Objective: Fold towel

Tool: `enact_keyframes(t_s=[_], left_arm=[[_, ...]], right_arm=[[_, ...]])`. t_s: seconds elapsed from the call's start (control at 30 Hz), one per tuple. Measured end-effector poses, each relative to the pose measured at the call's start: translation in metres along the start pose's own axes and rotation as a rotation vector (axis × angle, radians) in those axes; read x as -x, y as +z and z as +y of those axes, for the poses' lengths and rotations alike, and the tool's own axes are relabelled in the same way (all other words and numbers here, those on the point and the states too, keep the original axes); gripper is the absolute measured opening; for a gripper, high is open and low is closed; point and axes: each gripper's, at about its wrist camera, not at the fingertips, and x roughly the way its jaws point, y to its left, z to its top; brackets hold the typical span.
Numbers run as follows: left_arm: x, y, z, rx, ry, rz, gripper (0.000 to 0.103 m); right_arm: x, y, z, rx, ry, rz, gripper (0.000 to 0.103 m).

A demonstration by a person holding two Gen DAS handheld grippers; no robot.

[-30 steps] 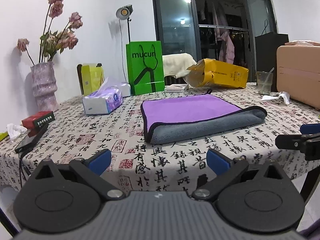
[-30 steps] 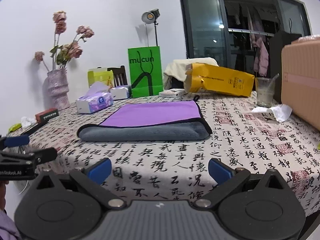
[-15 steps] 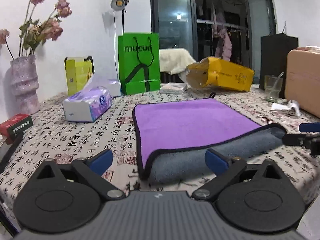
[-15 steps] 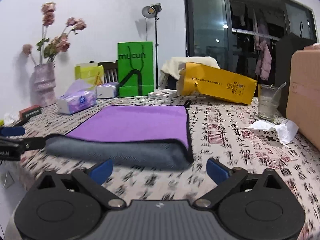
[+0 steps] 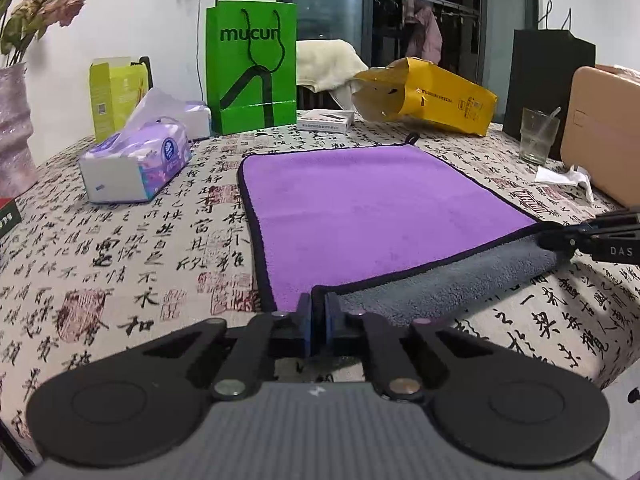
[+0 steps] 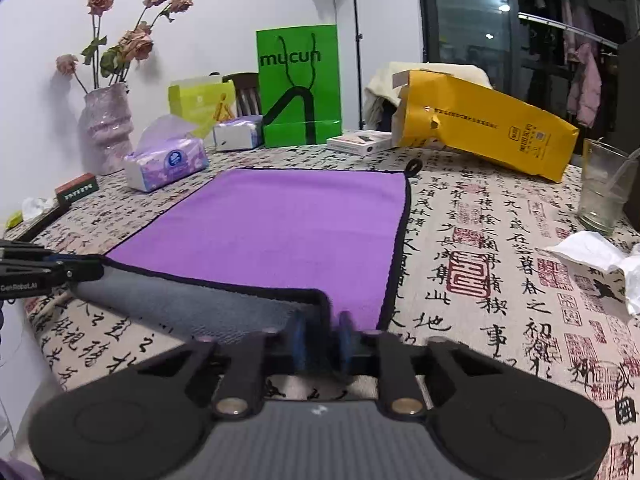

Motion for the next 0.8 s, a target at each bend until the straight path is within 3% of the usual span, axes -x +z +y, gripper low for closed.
enact_keyframes(t_s=[0.23, 0.5, 0.8], left_arm=[[-0.01, 0.024, -0.002, -0.051, 0.045, -0.037, 0.006], [-0.045, 0.073, 0.011, -0.078, 0.069, -0.1, 0.006], [-0.118, 0.13, 0.045, -0.05, 0.052, -0.05, 0.006]], right_arm=[[-0.009, 0.016, -0.003, 0.058, -0.03, 0.001, 0.005], [-0.033, 0.061, -0.013, 0.128, -0.038, -0.051, 0.005], [-0.105, 0.119, -0.047, 0.099, -0.027, -0.049, 0.005]])
